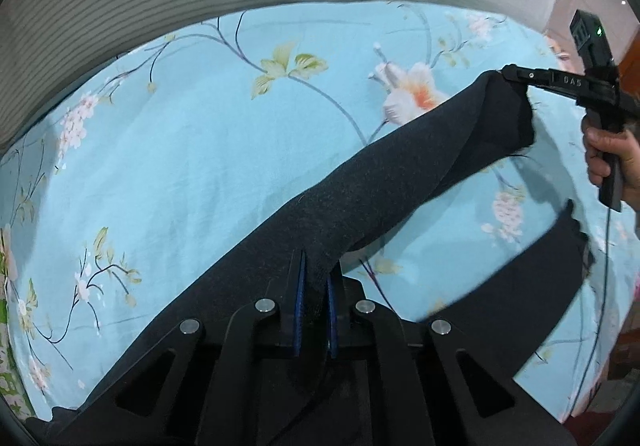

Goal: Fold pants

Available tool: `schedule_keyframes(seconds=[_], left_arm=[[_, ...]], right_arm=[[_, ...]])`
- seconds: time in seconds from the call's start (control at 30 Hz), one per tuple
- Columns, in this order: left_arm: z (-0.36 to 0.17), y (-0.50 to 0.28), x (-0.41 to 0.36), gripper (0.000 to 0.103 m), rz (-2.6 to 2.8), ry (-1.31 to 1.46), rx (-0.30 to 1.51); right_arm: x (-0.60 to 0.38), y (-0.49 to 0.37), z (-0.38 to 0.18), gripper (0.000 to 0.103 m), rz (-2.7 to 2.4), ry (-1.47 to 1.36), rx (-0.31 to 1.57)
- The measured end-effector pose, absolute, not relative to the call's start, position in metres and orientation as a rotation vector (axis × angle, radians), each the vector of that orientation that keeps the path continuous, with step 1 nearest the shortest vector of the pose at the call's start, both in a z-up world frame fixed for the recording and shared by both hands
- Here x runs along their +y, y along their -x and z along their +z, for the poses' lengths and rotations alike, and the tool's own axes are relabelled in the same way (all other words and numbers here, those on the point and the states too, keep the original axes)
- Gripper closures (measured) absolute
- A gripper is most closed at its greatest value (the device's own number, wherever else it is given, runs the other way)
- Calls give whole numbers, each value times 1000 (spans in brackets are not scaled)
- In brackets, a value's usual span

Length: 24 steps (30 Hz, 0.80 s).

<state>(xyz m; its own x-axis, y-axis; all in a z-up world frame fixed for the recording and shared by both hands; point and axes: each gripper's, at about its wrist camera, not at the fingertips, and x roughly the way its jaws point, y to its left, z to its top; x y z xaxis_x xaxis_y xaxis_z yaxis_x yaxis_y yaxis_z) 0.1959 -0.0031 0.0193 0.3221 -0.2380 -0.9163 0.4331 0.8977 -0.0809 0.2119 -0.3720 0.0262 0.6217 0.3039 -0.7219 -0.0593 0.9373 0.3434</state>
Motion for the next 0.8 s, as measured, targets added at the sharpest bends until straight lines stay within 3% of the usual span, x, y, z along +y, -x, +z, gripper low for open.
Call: schedule_keyframes(seconds=[0.23,0.8], left_arm=[[50,-148,14,95,-559,-232,1147],[38,-65,-7,95,-671,-393,1159]], right_arm=[[-373,-164,47,96,332,-186,843],[-349,-38,38,96,322,8,951]])
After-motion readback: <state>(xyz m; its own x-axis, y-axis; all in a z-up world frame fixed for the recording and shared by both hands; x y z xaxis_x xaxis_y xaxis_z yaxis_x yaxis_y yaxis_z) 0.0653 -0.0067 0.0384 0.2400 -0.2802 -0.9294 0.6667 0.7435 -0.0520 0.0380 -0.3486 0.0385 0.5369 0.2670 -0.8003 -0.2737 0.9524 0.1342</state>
